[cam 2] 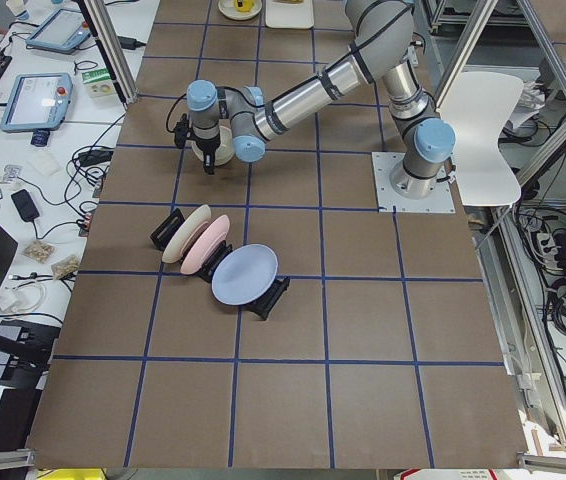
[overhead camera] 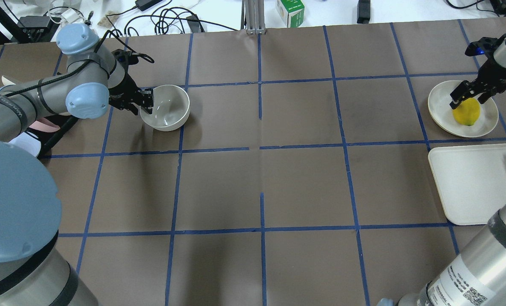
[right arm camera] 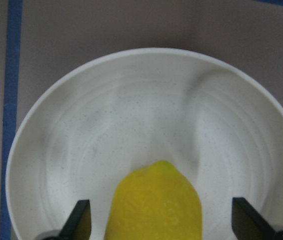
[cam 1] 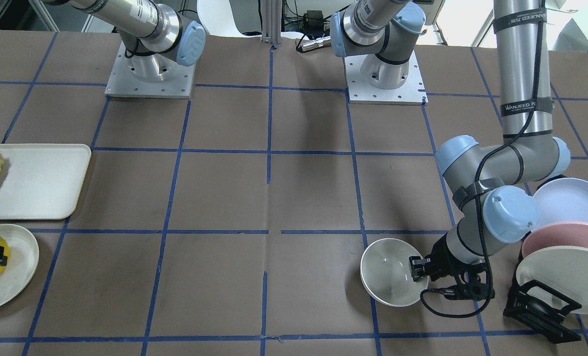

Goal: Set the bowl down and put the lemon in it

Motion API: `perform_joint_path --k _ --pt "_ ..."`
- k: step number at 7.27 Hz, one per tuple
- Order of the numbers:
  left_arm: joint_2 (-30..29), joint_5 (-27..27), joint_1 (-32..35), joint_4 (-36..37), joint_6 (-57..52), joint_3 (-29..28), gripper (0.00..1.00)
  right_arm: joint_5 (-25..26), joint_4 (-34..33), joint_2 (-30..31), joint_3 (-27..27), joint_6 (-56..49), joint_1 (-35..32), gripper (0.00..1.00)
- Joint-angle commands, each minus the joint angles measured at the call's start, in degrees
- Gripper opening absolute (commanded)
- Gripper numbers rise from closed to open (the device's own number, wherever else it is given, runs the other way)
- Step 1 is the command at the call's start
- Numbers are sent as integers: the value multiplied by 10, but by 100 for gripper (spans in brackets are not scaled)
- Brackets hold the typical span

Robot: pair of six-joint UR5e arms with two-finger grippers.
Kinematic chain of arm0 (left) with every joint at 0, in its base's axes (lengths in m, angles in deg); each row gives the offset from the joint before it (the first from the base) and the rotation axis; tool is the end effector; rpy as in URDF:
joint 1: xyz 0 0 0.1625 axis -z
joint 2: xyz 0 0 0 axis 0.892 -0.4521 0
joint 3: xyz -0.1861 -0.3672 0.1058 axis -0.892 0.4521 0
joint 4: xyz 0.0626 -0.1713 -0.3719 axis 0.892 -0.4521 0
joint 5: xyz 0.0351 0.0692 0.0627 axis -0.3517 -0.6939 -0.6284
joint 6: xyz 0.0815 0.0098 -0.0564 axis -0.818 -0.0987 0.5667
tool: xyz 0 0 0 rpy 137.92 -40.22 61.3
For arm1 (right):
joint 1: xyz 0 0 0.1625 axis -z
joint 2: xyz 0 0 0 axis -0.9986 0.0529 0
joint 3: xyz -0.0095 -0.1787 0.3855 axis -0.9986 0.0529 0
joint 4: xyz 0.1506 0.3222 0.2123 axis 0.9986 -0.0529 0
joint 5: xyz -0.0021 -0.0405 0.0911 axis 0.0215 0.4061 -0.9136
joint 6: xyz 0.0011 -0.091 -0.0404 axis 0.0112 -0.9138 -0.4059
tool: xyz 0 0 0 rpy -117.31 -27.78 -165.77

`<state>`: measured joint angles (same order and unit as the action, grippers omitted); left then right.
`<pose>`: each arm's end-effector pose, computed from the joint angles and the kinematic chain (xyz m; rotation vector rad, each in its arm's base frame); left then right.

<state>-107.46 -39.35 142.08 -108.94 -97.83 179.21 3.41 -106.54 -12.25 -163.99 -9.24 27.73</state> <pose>-0.0130 -0.6652 0.2041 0.0321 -3.0835 0.1067 -0.2397 -0.6635 0.2052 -0.2881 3.0892 0.0809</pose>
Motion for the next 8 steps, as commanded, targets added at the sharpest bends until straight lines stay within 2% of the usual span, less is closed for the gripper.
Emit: perform_joint_path --k 1,2,3,5,6,8 --pt "-1 2 1 5 2 -7 0 1 0 0 -1 5 0 51" --pt "5 1 4 5 8 -7 0 3 1 1 0 13 0 38" --pt "13 2 11 5 26 -8 0 4 4 4 4 13 0 33" --pt "43 15 64 -2 90 -17 0 4 85 43 43 14 0 33" --pt "50 18 91 -2 119 -17 0 4 152 78 68 16 0 33" --pt "59 58 138 -6 177 -4 0 5 240 162 79 45 0 33"
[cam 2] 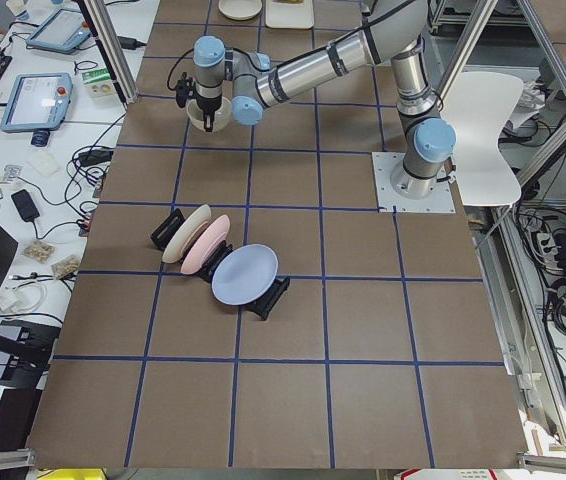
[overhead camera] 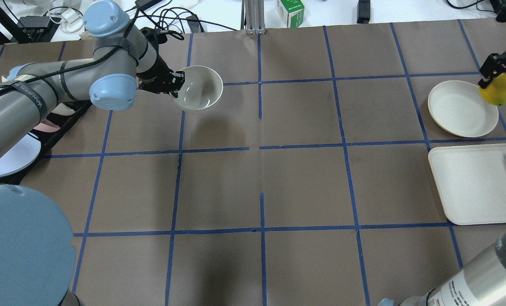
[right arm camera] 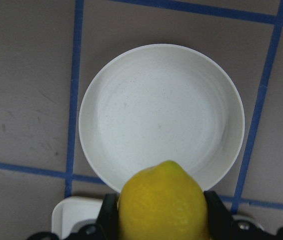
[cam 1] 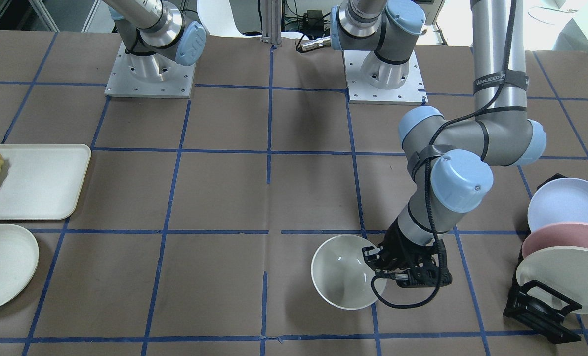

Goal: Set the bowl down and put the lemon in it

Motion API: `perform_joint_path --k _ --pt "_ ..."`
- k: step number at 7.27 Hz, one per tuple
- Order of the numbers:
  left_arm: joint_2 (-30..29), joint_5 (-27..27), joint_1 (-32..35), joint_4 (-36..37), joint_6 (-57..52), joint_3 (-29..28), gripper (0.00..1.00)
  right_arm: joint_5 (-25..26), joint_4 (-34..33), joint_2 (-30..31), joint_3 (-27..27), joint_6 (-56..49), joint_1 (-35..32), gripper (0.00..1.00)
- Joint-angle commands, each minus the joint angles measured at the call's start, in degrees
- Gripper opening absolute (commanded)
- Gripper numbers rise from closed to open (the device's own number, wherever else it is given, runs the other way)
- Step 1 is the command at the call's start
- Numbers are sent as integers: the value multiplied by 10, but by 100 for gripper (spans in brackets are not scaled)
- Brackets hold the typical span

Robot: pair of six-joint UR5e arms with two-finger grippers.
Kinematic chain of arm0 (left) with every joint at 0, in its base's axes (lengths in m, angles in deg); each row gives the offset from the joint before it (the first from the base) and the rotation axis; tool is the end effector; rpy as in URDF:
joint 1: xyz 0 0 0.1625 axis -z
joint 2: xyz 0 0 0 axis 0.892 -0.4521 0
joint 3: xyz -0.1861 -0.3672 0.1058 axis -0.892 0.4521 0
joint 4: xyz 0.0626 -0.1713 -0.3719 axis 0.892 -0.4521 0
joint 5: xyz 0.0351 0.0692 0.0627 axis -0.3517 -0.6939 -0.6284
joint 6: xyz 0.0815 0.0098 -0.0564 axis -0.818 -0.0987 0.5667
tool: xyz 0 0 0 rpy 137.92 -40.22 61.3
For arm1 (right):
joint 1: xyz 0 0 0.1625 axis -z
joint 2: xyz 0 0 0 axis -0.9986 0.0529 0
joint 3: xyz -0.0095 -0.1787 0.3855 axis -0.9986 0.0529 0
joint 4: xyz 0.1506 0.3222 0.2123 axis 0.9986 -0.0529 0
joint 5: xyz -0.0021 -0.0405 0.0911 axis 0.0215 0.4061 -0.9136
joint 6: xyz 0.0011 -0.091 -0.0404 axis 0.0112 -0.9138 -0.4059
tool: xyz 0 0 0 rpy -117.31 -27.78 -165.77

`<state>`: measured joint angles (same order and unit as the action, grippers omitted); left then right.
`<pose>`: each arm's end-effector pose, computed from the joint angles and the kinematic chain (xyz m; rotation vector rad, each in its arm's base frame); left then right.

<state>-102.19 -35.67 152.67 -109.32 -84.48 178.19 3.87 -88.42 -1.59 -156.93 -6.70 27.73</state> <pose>-0.1414 -0.6492 0.2717 0.0903 -2.9950 0.2363 -0.2270 -0.6405 0.3596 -0.2203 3.0980 0.0983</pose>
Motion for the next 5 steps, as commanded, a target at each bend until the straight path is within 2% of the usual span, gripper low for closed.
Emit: perform_joint_path --k 1,3,5 --pt "6 16 70 6 67 28 0 -4 99 104 1 70 -7 33" --pt "-4 15 105 69 96 73 0 -8 123 148 -30 143 -42 32" --pt "5 18 109 67 97 85 0 -3 113 185 -71 227 -102 31"
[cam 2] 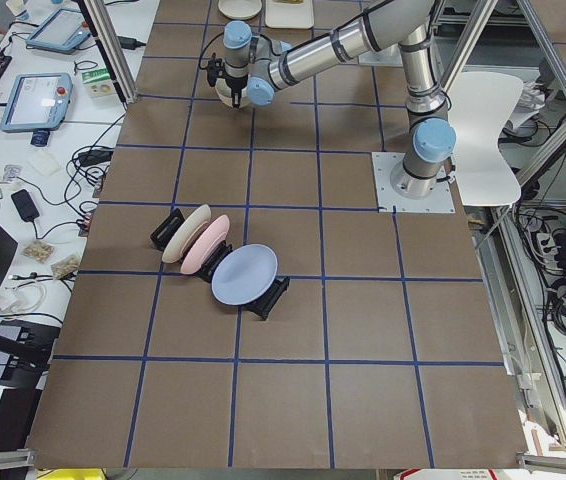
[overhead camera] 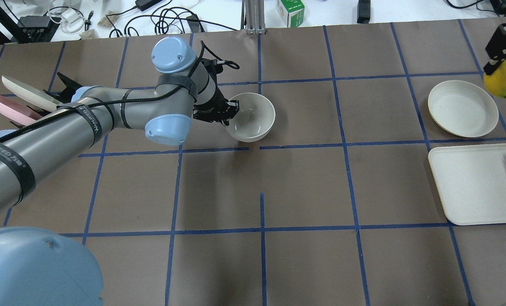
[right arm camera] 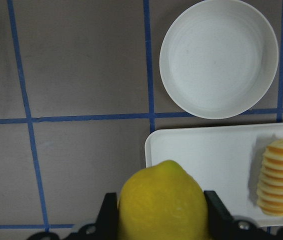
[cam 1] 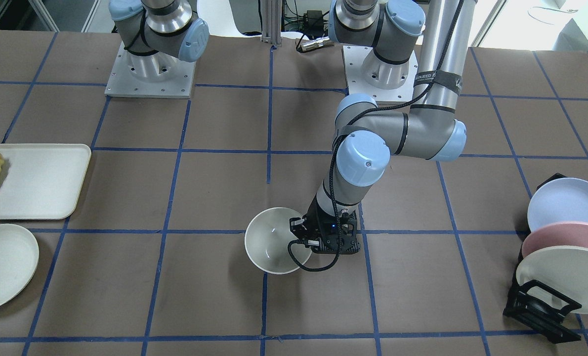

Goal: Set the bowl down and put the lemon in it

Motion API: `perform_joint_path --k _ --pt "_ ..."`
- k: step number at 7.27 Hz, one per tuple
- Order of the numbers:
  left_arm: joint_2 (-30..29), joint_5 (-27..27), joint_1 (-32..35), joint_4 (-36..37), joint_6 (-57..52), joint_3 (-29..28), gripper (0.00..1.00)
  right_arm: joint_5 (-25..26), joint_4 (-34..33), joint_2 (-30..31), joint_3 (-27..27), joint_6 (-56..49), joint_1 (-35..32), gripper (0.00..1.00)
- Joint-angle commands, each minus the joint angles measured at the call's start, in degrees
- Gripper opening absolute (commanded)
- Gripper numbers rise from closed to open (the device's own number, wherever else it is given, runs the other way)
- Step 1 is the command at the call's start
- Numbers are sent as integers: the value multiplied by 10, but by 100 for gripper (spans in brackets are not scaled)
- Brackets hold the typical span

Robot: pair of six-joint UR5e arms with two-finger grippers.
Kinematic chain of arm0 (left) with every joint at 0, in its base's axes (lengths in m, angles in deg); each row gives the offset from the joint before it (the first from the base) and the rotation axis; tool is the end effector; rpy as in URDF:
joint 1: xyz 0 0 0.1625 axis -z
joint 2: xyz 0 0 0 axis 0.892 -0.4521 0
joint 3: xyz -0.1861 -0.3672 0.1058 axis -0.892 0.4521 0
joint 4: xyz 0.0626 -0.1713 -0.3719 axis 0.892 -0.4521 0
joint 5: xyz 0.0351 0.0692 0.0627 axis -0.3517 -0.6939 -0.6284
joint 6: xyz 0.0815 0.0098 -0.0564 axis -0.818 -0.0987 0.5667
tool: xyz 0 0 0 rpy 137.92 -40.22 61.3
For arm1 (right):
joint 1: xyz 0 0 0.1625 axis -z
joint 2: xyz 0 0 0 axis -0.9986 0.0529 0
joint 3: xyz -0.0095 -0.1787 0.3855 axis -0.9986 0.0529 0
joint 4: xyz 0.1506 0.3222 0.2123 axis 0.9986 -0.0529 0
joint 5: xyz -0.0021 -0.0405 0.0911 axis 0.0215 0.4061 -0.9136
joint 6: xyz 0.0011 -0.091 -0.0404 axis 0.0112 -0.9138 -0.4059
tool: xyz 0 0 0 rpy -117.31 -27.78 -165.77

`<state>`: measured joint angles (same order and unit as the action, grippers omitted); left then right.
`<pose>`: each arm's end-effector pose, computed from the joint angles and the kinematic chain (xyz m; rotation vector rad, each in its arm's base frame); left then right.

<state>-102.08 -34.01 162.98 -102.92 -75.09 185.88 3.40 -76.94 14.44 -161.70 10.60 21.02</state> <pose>-0.2529 -0.5829 0.2265 0.0643 -2.9516 0.1564 -0.1070 -0.5669 0.4734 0.0671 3.1097 0.1079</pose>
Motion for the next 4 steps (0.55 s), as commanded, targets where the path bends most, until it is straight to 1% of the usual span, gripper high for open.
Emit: perform_joint_path --k 1,3,4 --pt "-7 4 7 3 4 9 0 2 -1 30 -27 98 -64 30" --pt "-15 5 8 3 10 9 1 2 -1 40 -25 198 -145 29" --pt "-15 4 8 2 11 10 6 -2 -3 36 -22 239 -192 29"
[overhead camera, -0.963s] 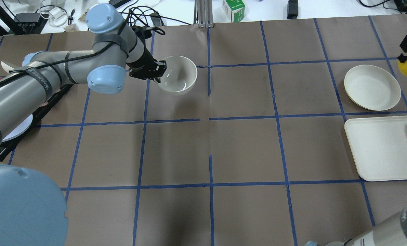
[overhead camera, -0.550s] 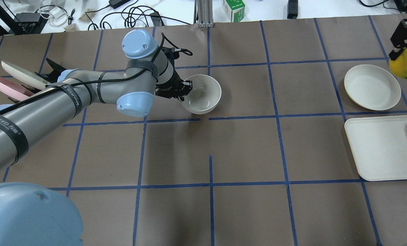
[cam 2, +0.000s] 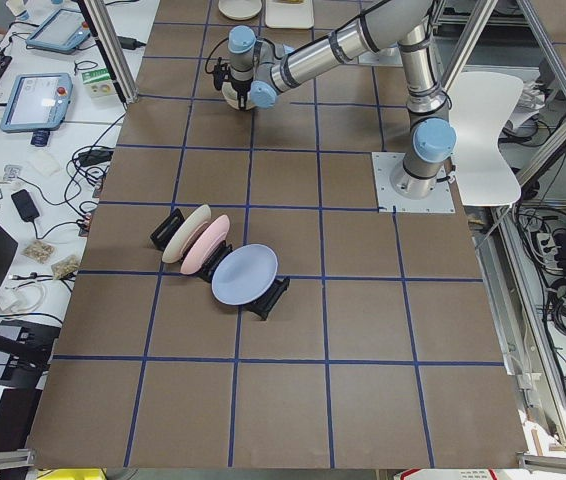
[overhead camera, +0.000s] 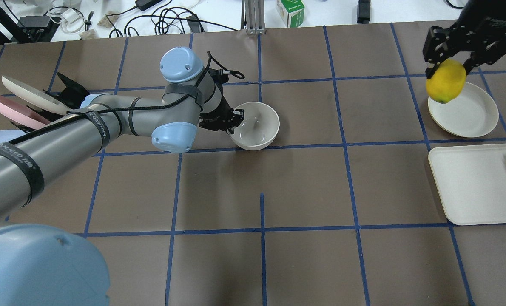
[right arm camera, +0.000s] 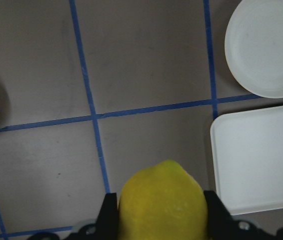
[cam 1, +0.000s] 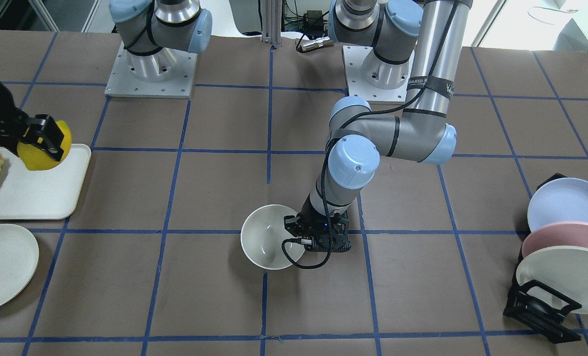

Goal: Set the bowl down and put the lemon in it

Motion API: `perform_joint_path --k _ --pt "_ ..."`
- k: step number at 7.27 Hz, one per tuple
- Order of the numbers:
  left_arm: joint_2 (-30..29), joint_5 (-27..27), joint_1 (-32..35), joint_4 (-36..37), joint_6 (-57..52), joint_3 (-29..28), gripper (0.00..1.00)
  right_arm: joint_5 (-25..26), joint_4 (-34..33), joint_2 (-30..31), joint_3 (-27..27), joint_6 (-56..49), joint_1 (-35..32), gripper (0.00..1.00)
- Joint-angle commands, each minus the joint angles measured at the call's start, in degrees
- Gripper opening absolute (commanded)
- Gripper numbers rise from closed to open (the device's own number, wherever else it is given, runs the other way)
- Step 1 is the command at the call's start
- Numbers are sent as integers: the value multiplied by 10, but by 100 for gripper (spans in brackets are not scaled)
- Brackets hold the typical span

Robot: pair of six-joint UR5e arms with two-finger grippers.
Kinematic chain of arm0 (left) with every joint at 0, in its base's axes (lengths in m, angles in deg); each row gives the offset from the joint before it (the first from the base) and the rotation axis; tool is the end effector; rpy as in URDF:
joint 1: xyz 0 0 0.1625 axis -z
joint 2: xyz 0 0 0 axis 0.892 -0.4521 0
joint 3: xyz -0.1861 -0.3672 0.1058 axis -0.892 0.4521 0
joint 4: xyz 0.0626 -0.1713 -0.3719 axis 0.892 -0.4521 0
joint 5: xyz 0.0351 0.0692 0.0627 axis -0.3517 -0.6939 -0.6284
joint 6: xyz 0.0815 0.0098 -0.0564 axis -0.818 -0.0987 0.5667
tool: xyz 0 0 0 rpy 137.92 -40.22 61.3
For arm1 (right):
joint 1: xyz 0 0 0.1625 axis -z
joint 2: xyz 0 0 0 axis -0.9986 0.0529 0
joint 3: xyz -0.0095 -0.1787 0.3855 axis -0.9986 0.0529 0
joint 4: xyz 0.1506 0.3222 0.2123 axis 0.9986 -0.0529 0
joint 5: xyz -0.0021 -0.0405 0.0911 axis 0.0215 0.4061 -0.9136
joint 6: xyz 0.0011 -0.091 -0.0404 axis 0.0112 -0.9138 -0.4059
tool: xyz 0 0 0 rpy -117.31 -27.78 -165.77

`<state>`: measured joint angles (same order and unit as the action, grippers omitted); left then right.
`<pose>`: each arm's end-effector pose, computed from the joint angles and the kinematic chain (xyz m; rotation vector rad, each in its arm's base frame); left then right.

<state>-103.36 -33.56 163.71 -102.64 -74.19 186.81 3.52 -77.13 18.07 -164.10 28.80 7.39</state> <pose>-0.2604 -0.5759 0.2065 0.0721 -2.9516 0.1012 0.0338 -0.5524 0.4882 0.1926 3.1305 0.0791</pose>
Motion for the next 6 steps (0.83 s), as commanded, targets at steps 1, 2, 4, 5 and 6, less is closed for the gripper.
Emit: perform_joint_path --k 1,2,4,5,6 --pt "8 -1 1 -2 1 3 54 -1 -27 -4 3 106 -92 29" --pt "9 -1 3 -2 1 6 100 -5 -38 -7 2 139 -119 29" --pt "33 -22 2 -29 -1 -7 100 -4 -73 -26 3 163 -163 29" --pt "56 -52 -4 -93 -12 -32 100 -5 -83 -34 4 163 -175 29" --pt "74 -61 -14 -197 -27 -87 100 -4 -110 -42 4 154 -186 30"
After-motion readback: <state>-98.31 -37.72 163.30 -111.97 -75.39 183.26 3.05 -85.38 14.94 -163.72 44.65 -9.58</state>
